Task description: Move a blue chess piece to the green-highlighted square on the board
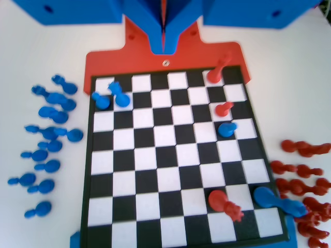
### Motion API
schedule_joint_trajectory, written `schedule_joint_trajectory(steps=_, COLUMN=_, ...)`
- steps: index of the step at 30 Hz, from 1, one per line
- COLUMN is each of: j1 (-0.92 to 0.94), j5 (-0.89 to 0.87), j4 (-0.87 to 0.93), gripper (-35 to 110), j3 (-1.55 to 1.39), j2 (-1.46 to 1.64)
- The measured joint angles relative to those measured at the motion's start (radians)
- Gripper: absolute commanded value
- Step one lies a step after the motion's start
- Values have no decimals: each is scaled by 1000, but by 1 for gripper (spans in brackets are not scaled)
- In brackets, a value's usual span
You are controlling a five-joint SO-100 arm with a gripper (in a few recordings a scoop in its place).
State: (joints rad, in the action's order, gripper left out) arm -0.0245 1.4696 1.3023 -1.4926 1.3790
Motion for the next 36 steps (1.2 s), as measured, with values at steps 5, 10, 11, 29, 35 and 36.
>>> schedule_joint_trajectory(steps=5, j1=-43, j5=-15, j4=20, gripper=5, j3=84, j2=-89)
schedule_joint_trajectory(steps=10, j1=-81, j5=-17, j4=34, gripper=8, j3=146, j2=-138)
schedule_joint_trajectory(steps=11, j1=-86, j5=-17, j4=43, gripper=8, j3=152, j2=-141)
schedule_joint_trajectory(steps=29, j1=-112, j5=-17, j4=12, gripper=9, j3=279, j2=-325)
schedule_joint_trajectory(steps=35, j1=-135, j5=-17, j4=-9, gripper=9, j3=293, j2=-357)
schedule_joint_trajectory(steps=36, j1=-137, j5=-17, j4=-9, gripper=9, j3=293, j2=-359)
